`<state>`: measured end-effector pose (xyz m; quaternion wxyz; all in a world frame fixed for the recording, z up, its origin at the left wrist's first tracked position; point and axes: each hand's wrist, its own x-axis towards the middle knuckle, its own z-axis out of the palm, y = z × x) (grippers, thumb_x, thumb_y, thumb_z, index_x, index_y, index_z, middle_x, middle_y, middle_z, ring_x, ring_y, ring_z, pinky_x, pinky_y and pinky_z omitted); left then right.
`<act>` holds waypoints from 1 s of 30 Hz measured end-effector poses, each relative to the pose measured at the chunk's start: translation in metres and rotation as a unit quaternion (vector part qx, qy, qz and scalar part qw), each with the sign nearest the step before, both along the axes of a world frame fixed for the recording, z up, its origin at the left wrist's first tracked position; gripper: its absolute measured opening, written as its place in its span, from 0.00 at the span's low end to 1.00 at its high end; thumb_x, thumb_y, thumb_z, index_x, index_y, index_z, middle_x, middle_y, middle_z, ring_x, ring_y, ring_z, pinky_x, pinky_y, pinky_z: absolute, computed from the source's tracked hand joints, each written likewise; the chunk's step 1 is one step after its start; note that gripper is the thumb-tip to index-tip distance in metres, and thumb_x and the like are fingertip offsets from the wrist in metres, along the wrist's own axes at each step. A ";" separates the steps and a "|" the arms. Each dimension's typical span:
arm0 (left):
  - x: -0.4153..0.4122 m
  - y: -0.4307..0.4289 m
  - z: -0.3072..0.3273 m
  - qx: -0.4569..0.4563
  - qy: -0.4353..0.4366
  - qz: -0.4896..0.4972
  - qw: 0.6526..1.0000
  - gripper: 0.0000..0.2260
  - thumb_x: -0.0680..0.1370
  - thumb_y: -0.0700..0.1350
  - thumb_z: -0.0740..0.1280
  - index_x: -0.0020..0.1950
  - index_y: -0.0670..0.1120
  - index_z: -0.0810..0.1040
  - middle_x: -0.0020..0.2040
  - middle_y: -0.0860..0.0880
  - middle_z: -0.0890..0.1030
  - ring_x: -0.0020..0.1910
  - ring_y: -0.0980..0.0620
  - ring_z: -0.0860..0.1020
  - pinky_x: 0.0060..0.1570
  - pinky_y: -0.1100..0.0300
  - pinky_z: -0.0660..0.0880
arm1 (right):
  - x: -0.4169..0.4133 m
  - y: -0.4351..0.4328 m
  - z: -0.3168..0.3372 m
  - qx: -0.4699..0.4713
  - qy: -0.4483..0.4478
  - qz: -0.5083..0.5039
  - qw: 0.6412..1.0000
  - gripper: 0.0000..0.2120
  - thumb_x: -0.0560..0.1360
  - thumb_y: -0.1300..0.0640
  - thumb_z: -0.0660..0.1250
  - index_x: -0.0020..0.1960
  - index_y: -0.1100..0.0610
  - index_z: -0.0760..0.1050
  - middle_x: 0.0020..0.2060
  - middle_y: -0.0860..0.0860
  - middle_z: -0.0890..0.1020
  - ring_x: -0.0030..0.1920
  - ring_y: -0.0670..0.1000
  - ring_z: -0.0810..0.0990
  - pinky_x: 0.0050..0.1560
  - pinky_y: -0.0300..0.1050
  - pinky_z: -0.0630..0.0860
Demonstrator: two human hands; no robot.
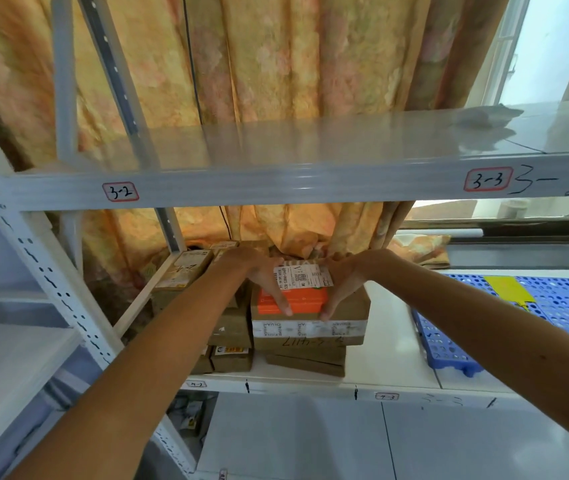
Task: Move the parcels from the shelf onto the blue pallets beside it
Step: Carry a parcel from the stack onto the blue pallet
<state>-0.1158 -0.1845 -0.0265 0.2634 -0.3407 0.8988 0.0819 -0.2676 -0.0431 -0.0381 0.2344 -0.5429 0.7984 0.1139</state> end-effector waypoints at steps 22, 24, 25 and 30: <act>0.000 0.007 -0.007 0.050 0.053 0.029 0.997 0.70 0.47 0.66 0.84 0.81 0.60 0.47 0.77 0.47 0.67 0.67 0.41 0.74 0.55 0.47 0.80 | -0.001 0.003 -0.015 -0.042 0.034 -0.001 0.999 0.70 0.54 0.26 0.76 0.80 0.47 0.36 0.80 0.53 0.45 0.79 0.59 0.44 0.75 0.63 0.52; 0.001 0.008 -0.007 0.048 0.057 0.025 0.997 0.69 0.49 0.66 0.83 0.81 0.59 0.47 0.78 0.46 0.66 0.68 0.41 0.73 0.57 0.46 0.79 | 0.001 0.005 -0.014 -0.050 0.034 -0.005 0.998 0.70 0.56 0.27 0.77 0.80 0.48 0.36 0.80 0.53 0.46 0.79 0.59 0.45 0.75 0.62 0.53; 0.002 0.008 -0.007 0.039 0.056 0.019 0.997 0.68 0.51 0.67 0.83 0.82 0.58 0.47 0.78 0.47 0.64 0.70 0.41 0.71 0.60 0.45 0.77 | 0.004 0.007 -0.012 -0.054 0.038 -0.003 0.998 0.70 0.56 0.28 0.77 0.81 0.48 0.36 0.80 0.53 0.46 0.79 0.59 0.45 0.75 0.62 0.53; 0.013 0.015 -0.010 -0.049 0.063 -0.020 0.997 0.67 0.55 0.73 0.78 0.82 0.55 0.43 0.82 0.46 0.54 0.79 0.39 0.56 0.74 0.39 0.60 | 0.011 0.005 -0.009 -0.049 0.041 -0.002 0.998 0.72 0.54 0.28 0.78 0.81 0.48 0.36 0.80 0.54 0.44 0.79 0.59 0.45 0.76 0.62 0.52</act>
